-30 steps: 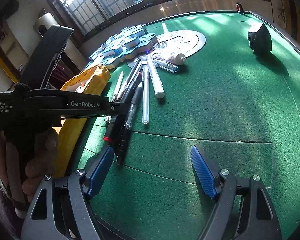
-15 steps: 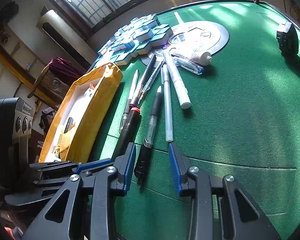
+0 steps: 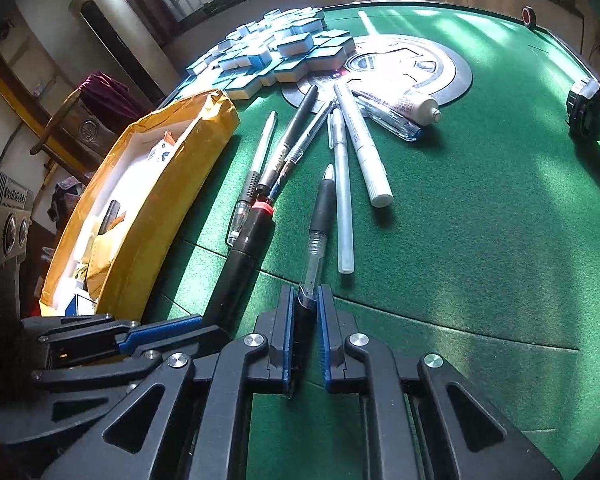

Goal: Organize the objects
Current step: 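Grasp the clear ballpoint pen with the right tool while the left tool holds its pen, then carry the black pen and clear pen with both tools over the white tray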

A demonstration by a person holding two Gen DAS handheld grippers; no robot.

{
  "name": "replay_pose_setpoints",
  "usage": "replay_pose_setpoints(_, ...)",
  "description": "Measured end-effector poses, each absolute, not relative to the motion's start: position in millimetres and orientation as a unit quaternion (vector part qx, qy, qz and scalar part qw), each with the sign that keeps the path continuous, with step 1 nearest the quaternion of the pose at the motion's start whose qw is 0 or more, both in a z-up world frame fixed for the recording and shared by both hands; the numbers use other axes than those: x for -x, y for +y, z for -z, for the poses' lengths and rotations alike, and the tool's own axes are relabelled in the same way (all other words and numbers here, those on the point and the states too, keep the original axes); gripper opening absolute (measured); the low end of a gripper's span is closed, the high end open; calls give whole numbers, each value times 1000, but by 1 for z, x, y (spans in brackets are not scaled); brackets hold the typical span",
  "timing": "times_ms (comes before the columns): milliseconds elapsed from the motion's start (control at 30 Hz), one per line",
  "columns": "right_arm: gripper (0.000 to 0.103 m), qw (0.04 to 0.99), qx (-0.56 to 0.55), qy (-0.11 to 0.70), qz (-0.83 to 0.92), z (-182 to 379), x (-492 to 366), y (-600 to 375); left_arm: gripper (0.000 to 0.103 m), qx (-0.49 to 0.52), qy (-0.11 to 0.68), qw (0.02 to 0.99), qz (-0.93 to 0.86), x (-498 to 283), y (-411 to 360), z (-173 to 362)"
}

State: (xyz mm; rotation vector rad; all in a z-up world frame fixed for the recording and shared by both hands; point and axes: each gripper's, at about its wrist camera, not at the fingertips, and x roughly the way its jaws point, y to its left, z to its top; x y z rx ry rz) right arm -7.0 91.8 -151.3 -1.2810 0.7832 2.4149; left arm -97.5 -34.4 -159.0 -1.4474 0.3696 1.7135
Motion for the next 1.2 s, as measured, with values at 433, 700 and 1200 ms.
replay_pose_setpoints(433,11,149,428,281,-846,144,-35,87,18,548,142,428,-705,97,-26,149)
replay_pose_setpoints(700,17,161,430,276,-844,147,-18,88,18,551,160,421,-702,105,-11,159)
replay_pose_setpoints(1200,10,200,440,231,-844,148,-16,79,13,517,207,423,-715,88,-13,154)
